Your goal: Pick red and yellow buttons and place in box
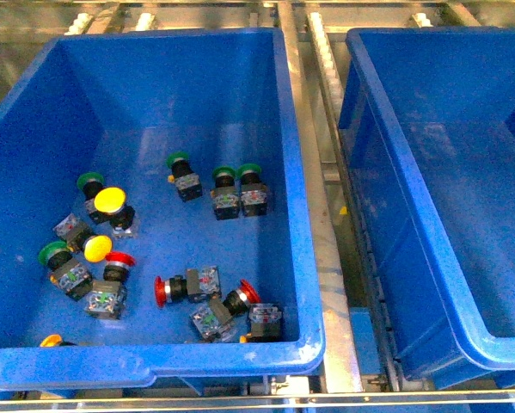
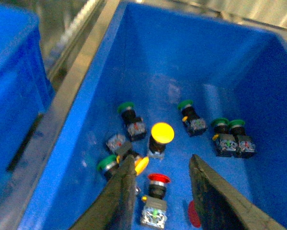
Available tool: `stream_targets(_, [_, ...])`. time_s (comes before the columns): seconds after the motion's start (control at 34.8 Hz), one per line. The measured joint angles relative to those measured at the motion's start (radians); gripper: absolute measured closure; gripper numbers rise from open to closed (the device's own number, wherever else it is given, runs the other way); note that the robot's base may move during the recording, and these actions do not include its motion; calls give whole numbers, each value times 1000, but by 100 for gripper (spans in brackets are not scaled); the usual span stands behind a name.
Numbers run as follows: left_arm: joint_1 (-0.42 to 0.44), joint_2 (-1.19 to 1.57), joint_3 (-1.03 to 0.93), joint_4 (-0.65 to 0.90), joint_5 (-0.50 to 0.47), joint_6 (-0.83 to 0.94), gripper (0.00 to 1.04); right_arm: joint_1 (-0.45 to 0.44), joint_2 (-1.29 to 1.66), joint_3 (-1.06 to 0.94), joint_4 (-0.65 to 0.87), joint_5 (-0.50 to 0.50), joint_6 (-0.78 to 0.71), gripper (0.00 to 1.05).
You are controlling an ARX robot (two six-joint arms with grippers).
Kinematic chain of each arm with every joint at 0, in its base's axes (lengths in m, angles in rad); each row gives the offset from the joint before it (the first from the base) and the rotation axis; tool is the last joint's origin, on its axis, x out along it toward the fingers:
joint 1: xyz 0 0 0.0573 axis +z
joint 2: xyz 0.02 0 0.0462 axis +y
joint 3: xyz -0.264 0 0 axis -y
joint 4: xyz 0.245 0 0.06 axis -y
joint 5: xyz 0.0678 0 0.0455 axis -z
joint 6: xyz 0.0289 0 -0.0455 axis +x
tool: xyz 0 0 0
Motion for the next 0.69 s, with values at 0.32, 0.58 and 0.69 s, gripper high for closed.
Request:
stream_targets(0.32, [80,-408,-79,-223,58,203,102,28,-28,0,-28,31,38,70])
stream_targets(0.58, [148,-697,-81,-489,121,221,102,41,-50,0,-45,42,42,70])
stream_targets(0.69, [149,-825,-77,-620,122,224,102,42,-62,-1,-47,52,43,70])
